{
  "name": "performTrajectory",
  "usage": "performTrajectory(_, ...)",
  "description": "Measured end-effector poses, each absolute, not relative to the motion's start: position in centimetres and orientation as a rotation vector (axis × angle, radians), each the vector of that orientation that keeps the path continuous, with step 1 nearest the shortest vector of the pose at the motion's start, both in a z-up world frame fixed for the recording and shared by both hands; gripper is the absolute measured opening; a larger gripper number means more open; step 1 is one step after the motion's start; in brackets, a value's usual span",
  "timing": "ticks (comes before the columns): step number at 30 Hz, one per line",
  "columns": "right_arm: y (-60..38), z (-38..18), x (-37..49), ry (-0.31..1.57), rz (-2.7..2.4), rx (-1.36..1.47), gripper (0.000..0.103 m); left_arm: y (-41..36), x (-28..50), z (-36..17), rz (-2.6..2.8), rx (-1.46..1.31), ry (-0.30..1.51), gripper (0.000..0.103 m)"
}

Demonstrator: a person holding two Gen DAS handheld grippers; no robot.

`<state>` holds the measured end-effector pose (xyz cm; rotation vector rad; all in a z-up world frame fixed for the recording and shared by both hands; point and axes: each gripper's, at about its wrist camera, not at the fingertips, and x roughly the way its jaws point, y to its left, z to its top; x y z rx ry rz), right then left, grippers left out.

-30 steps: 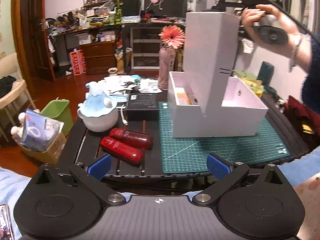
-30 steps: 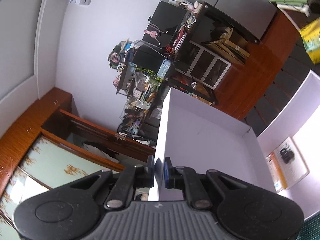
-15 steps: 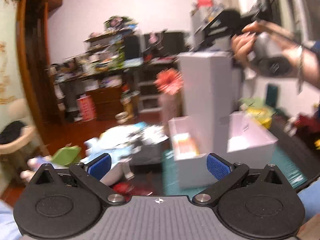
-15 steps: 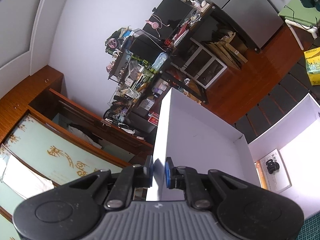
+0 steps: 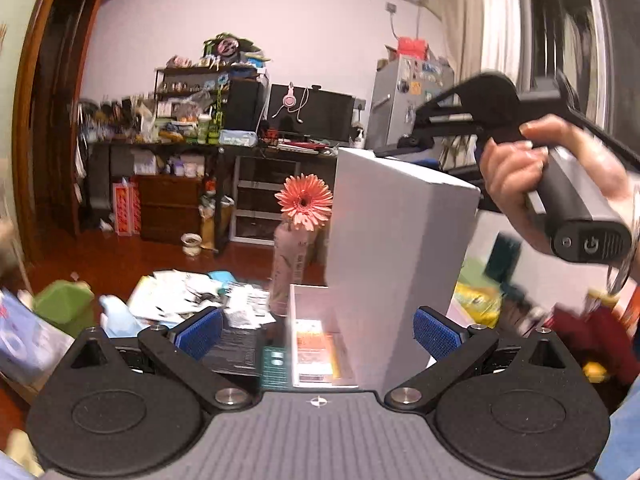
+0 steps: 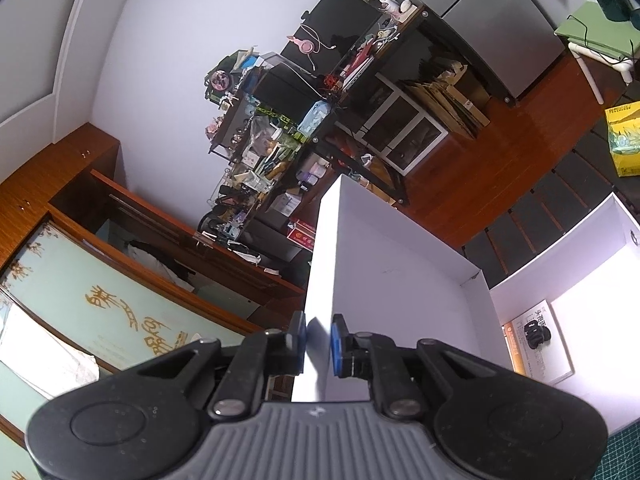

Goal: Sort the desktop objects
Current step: 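Carry the lid over the white box with the right tool while the left tool moves to the lid's edge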

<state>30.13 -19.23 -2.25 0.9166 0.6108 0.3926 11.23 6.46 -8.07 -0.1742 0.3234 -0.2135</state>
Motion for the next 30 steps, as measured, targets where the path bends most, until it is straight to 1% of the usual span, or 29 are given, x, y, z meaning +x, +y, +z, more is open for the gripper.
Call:
performTrajectory(2,-19.3,-2.3,30.2,0.611,0.390,0.918,0.011,7.1,11.1,-8.4,-0.251,-0.223,0.277,0.103)
performTrajectory(5,-19.4,-2.3,30.2,0.613,0.388,0.924,0.011,7.4,12.0,-8.4,-0.252,-0.244,0.284,0.103)
performTrajectory(11,-19.4,-2.2,30.3,0.621,0.380,0.923,0.011,7.2,14.0,-7.5,-0.227,-0.202,0.257,0.103)
performTrajectory(16,-19.7,-2.2,30.2,0.621,0.377,0.928,0.012,6.9,14.5,-7.9,-0.203,-0.192,0.215,0.103)
performTrajectory(21,-19.8,-2.2,30.2,0.621,0.374,0.925,0.012,6.2,13.4,-8.3,-0.266,-0.099,0.162,0.103)
performTrajectory(24,-19.9,-2.2,30.2,0.623,0.375,0.920,0.012,6.7,12.8,-9.1,-0.293,-0.112,0.170,0.103)
performTrajectory(30,-19.8,-2.1,30.3,0.627,0.376,0.904,0.012,6.3,11.9,-9.7,-0.332,-0.027,0.184,0.103)
